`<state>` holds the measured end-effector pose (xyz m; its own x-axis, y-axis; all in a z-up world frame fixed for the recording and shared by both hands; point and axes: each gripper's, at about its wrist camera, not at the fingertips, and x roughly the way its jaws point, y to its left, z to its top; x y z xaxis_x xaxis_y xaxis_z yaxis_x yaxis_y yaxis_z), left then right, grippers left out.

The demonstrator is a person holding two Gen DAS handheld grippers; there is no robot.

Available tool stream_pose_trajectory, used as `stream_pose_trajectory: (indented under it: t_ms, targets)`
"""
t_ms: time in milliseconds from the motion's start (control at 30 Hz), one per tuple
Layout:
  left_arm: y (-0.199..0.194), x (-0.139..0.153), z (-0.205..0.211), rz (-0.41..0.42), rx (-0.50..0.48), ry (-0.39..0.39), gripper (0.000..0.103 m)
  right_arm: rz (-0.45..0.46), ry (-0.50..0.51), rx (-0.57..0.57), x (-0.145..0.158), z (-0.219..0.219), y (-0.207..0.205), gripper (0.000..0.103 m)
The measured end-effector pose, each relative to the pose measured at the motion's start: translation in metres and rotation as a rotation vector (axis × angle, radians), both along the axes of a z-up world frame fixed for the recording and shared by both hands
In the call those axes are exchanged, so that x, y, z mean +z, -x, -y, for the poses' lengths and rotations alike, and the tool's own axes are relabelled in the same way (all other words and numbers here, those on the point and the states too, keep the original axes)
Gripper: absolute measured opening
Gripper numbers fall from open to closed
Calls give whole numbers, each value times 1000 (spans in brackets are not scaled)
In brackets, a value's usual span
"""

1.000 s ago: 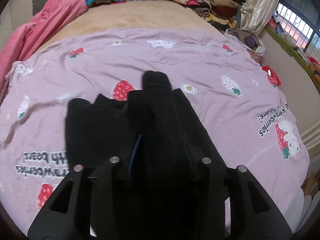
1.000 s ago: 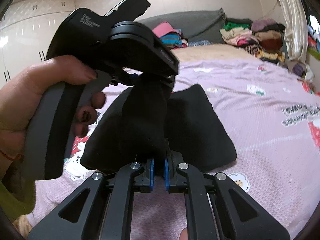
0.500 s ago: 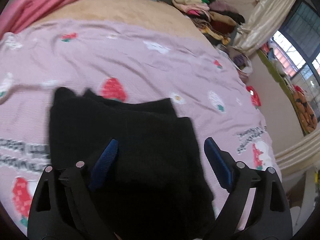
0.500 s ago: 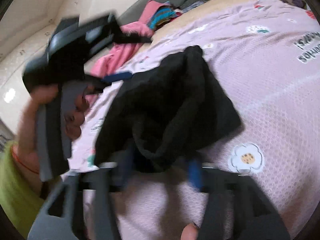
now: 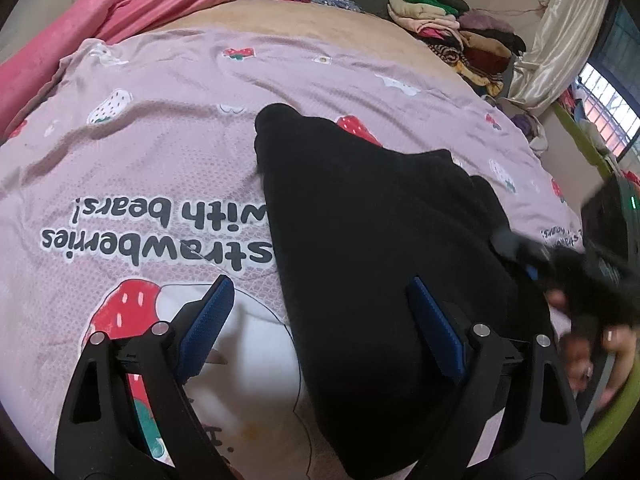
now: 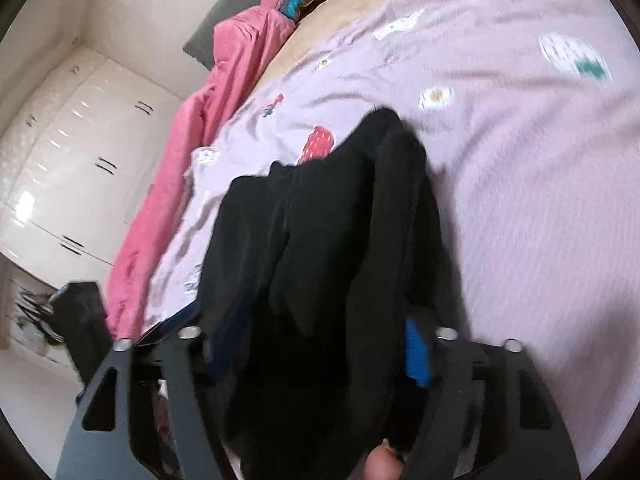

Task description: Fold small clothes

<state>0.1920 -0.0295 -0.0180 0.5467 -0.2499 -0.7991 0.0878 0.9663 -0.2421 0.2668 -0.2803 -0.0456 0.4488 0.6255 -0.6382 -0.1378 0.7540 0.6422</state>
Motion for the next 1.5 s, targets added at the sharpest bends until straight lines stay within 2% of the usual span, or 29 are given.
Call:
stream_pose_trajectory:
  t_ms: [67,100,167,267,367,433,533,600,733,767,833,933,1000,1067,1167,1333,1500]
  targets:
    - [0,0,3,2,-6,-11,81,19,93,-1,9,-12,-6,17]
    - [0,1,5,2,-10,-13,81,35,130,8,14,-17,-7,11]
    - [0,3,9,11,-19,-23,81,112,198,48,34,-34,-9,11]
    - [3,9,16,32,-33,-33,81,253,219,114,71,-46,-7,10]
    - [6,14,22,56,-43,-38,81,361,293,152,86,-54,-14,10]
    - [3,10,26,34,-46,-57,81,335,316,163,74,-44,-18,10]
    - [2,0,29,8,-61,-62,82,249,325,144,39,-31,-29,10]
    - [4,-4,30,4,-67,-51,82,199,291,114,18,-15,-29,10]
    - [5,-6,31,-1,-72,-43,82,173,291,55,-3,3,-19,17]
    - [5,-6,32,1,-74,-49,82,169,287,38,-3,6,-17,22]
    - [7,-5,34,6,-72,-61,82,157,268,-7,1,14,-10,24]
    - [9,-3,33,9,-66,-63,82,191,288,-63,17,21,7,32]
    - [9,-2,32,8,-65,-59,82,212,260,-58,26,22,16,37]
    - [11,-1,33,11,-63,-61,82,240,247,-27,36,18,31,47]
    - [14,1,32,16,-63,-62,82,275,242,3,47,13,52,50]
    - [21,5,28,22,-58,-51,82,267,195,26,49,13,76,51]
    - [32,9,21,30,-51,2,82,255,198,41,43,11,91,51]
